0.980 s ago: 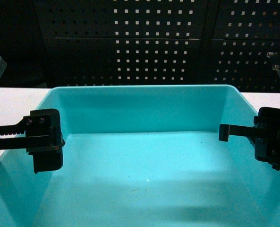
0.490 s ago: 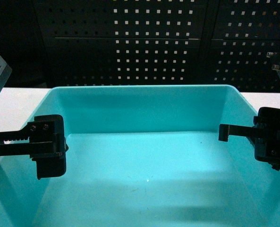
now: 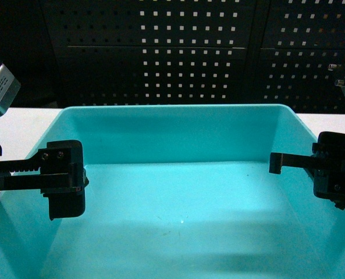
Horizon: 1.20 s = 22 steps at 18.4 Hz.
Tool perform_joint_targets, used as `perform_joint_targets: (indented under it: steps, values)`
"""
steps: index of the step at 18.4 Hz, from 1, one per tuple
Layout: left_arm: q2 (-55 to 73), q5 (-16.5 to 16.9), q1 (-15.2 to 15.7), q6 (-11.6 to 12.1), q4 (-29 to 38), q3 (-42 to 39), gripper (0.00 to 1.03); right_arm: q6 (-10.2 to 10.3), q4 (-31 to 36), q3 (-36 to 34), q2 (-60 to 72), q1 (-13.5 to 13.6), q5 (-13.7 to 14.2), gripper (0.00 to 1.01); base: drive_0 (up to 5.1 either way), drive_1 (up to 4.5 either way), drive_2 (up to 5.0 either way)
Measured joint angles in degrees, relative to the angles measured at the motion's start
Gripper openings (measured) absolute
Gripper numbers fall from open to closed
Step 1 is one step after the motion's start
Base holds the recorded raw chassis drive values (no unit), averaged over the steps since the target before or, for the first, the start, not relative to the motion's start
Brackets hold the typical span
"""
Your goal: Stack blue boxes stably on right
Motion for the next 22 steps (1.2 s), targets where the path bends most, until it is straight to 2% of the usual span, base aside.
perform_joint_targets:
  steps: [12, 13, 17, 19, 20, 21, 22]
  values:
    - [0.0, -0.3, -1.6, -0.6, -1.6, 0.3, 0.98, 0.0, 0.0, 0.0, 0.0, 0.0, 0.0, 0.02, 0.0, 0.00, 0.0]
    - [0.0, -0.3, -1.6, -0.6, -1.1, 0.0, 0.93, 0.0, 0.0, 0.0, 0.0, 0.0, 0.0, 0.02, 0.0, 0.00, 0.0]
    - [-0.7, -0.3, -1.5, -1.8, -1.6, -0.5, 0.53, 0.0, 0.0, 0.0, 0.0, 0.0, 0.0, 0.02, 0.0, 0.00, 0.0]
    - [-0.9, -0.3, -1.5, -2.2, -1.9, -0.5, 0.22, 0.0, 0.0, 0.0, 0.0, 0.0, 0.0, 0.02, 0.0, 0.00, 0.0]
    - [-0.9, -0.8, -1.4, -2.1, -1.7, -0.8, 0.11, 0.0, 0.0, 0.0, 0.0, 0.0, 0.0, 0.02, 0.0, 0.00, 0.0]
    - [-1.2, -1.3, -1.1, -2.4, -1.4, -1.1, 0.01, 0.0, 0.0, 0.0, 0.0, 0.0, 0.0, 0.02, 0.0, 0.00, 0.0]
    - [-1.2, -1.4, -1.1, -2.5, -1.3, -1.1, 0.02, 0.0, 0.0, 0.0, 0.0, 0.0, 0.0, 0.02, 0.0, 0.00, 0.0]
